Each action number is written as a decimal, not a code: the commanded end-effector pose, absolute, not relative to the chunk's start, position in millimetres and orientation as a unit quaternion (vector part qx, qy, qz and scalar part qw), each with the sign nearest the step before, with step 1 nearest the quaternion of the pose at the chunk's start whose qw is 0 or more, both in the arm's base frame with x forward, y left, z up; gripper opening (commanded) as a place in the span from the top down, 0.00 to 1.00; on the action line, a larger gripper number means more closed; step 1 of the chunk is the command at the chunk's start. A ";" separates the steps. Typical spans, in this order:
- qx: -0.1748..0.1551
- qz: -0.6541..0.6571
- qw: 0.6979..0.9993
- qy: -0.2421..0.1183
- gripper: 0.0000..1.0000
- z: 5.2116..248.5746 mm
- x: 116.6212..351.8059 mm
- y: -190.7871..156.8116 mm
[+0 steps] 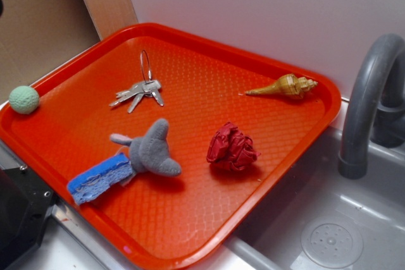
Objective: Grab the silver keys.
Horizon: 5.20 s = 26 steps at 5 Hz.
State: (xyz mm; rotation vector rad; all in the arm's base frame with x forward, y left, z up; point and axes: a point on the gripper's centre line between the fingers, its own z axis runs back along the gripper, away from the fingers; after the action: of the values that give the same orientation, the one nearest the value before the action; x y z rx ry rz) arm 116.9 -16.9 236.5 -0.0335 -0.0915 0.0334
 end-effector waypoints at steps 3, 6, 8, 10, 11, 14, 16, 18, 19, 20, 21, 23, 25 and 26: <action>-0.017 0.193 0.980 -0.052 0.00 210.1 169.6 6.3; -0.047 0.361 0.929 -0.063 0.00 157.3 231.4 28.1; -0.025 0.358 0.933 -0.041 0.00 102.4 279.6 70.6; 0.014 0.369 0.929 -0.040 0.00 53.6 296.9 96.2; 0.019 0.357 0.934 -0.021 1.00 34.3 306.8 84.4; -0.001 0.347 0.938 -0.014 1.00 47.6 320.8 77.8; -0.030 0.323 0.942 -0.085 0.00 108.5 312.9 87.6; -0.052 0.305 0.946 -0.092 0.00 136.3 289.4 81.8; -0.042 0.287 0.953 -0.083 0.00 120.5 271.6 69.4; -0.028 0.285 0.955 -0.076 0.00 106.5 264.6 62.4; -0.021 0.288 0.954 -0.082 0.00 94.7 270.5 59.0; -0.007 0.281 0.956 -0.078 0.00 79.5 289.9 51.4; 0.029 0.279 0.958 -0.056 1.00 60.8 283.1 66.1; 0.024 0.278 0.959 -0.054 1.00 64.5 277.4 66.0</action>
State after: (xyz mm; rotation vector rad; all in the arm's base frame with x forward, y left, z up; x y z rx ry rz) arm 278.0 52.1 47.5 0.0463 -0.0504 0.5515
